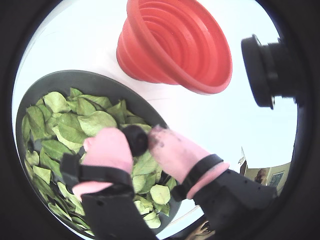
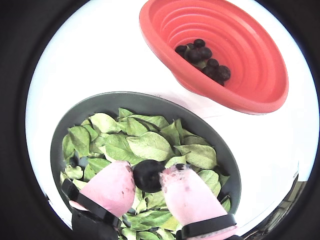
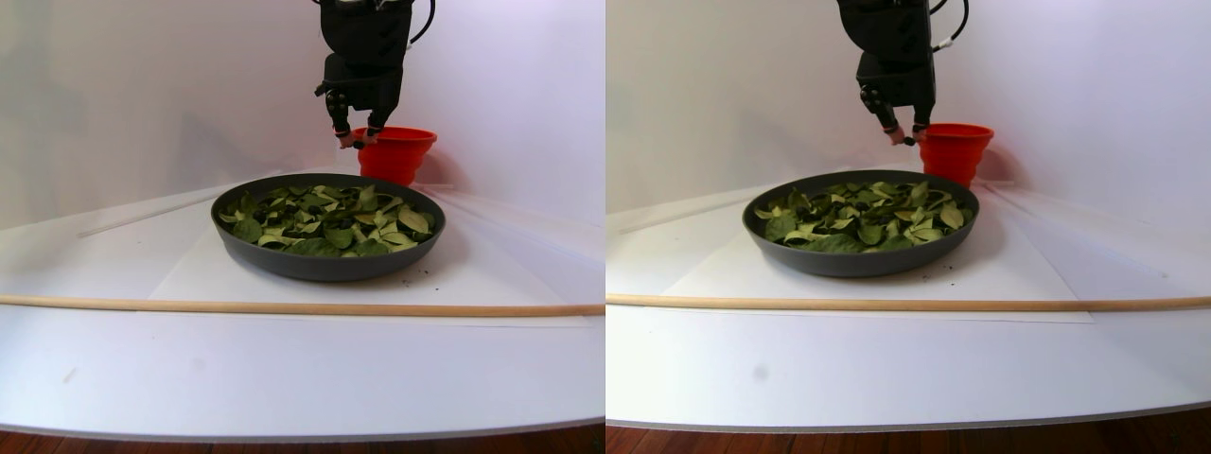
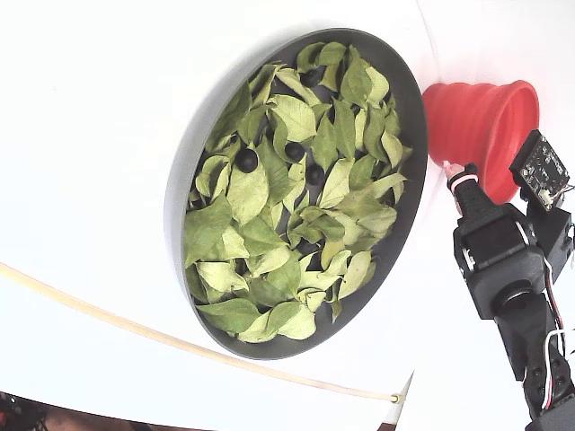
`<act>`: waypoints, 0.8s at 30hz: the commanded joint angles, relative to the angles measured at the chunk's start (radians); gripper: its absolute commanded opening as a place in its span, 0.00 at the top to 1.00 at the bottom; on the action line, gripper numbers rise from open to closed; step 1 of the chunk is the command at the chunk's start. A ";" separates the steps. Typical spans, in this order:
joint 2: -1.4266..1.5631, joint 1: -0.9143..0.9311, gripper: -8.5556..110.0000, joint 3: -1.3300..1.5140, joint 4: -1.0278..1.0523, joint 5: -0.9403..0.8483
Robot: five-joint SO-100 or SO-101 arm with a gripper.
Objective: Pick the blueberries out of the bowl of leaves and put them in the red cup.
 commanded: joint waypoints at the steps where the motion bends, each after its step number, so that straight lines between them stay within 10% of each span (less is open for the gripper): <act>1: 0.152 0.041 0.85 -0.094 0.003 -0.006; 24: 0.040 0.094 0.85 -0.290 0.041 -0.029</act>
